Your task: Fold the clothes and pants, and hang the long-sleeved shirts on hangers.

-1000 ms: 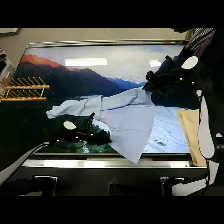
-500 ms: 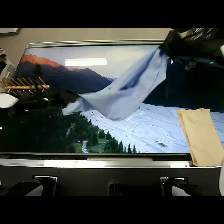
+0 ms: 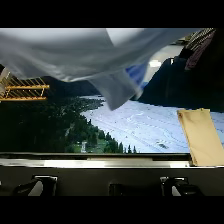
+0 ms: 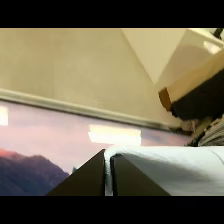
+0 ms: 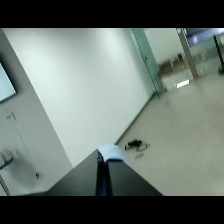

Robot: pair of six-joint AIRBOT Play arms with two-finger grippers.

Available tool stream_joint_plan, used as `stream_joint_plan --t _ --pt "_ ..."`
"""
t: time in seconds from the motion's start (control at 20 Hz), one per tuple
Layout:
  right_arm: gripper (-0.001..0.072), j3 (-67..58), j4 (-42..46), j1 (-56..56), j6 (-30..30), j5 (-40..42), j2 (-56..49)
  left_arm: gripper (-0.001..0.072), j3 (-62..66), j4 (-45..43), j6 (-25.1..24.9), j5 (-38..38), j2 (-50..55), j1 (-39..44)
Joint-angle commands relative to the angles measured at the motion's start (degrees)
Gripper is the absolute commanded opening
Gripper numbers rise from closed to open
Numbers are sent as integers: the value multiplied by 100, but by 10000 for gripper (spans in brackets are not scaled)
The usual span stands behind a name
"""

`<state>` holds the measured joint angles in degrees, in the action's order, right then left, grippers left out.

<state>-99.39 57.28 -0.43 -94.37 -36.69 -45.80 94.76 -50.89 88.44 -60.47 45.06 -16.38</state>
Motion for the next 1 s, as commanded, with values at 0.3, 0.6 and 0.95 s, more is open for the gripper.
stream_joint_plan --t 0.3,0.6,0.95 --pt "34 -4 424 -2 -741 216 286 19 444 -710 918 -216 -323 -542" --pt "35 -4 101 103 -1327 -1453 -2476 20 -131 -721 782 -1362 1261 -511" --pt "36 -4 98 1141 -1178 -459 -5445 20 -1231 -715 302 -527 4046 33"
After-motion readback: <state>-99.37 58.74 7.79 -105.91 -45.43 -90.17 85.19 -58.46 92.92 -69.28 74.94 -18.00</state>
